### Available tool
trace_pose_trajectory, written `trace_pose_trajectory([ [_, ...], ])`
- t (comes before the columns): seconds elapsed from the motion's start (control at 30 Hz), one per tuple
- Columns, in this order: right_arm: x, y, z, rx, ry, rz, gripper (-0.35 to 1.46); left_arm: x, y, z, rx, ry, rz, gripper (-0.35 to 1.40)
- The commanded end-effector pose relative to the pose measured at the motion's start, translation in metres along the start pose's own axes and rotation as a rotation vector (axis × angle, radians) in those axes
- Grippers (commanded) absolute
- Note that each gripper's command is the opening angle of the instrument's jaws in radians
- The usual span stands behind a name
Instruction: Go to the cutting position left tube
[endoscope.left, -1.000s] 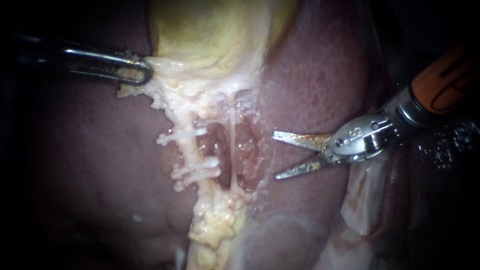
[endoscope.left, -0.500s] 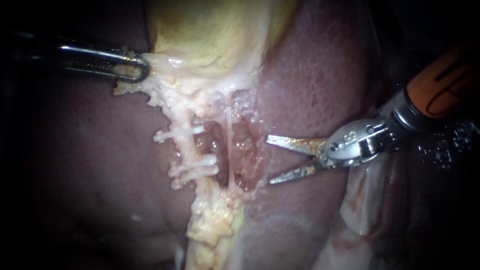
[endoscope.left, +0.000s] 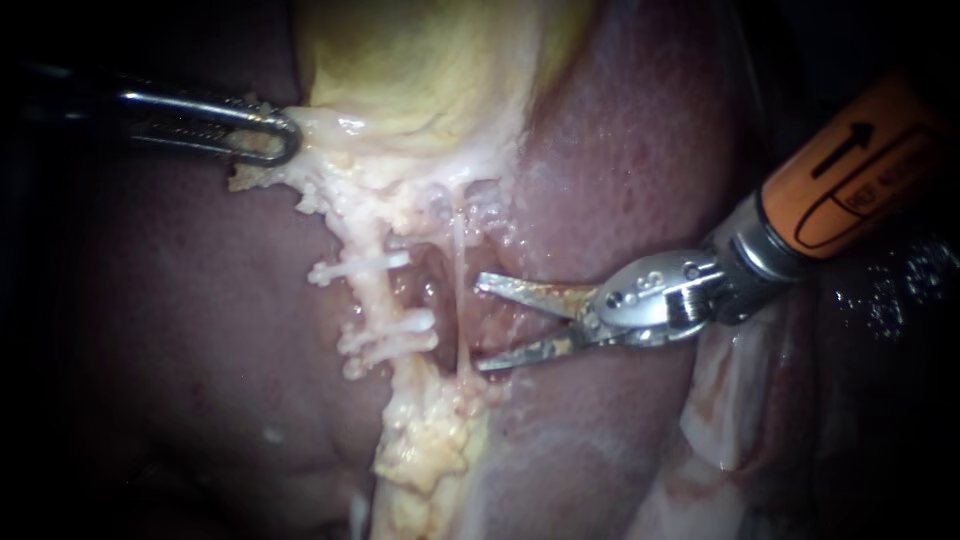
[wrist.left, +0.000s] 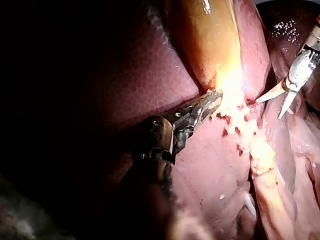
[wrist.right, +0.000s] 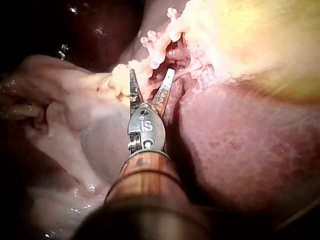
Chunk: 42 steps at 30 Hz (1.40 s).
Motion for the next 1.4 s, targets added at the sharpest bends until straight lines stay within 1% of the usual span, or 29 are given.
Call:
trace_pose_trajectory([
  [0.03, 0.0000, 0.0002, 0.0002, 0.007, 0.000, 0.007, 1.45, 0.0000, 0.0000, 0.0000, 0.001, 0.000, 0.000, -0.35],
  [0.17, -0.0004, 0.0006, 0.0011, 0.025, 0.004, 0.015, 1.45, 0.0000, 0.0000, 0.0000, 0.001, 0.000, 0.000, -0.35],
  [0.4, -0.0018, 0.0015, 0.0026, 0.054, 0.007, 0.035, 1.45, 0.0000, 0.0000, 0.0000, 0.001, 0.000, 0.000, -0.35],
  [0.6, -0.0028, 0.0029, 0.0029, 0.063, 0.008, 0.044, 1.45, 0.0000, 0.0000, 0.0001, 0.001, 0.000, 0.000, -0.35],
  [0.73, -0.0031, 0.0037, 0.0030, 0.089, 0.012, 0.042, 1.45, -0.0001, 0.0000, 0.0000, 0.001, 0.000, 0.000, -0.35],
  [0.83, -0.0030, 0.0038, 0.0033, 0.111, 0.015, 0.031, 1.45, -0.0001, 0.0000, 0.0000, 0.001, 0.000, 0.000, -0.35],
  [1.0, -0.0024, 0.0038, 0.0041, 0.160, 0.022, 0.002, 1.45, -0.0001, 0.0000, 0.0001, 0.001, 0.000, 0.000, -0.35],
  [1.17, -0.0017, 0.0035, 0.0050, 0.202, 0.057, -0.020, 1.43, -0.0001, -0.0001, 0.0001, 0.001, 0.000, 0.000, -0.35],
  [1.4, -0.0004, 0.0029, 0.0064, 0.250, 0.078, -0.018, 1.38, -0.0001, -0.0002, 0.0001, 0.001, 0.000, 0.000, -0.35],
])
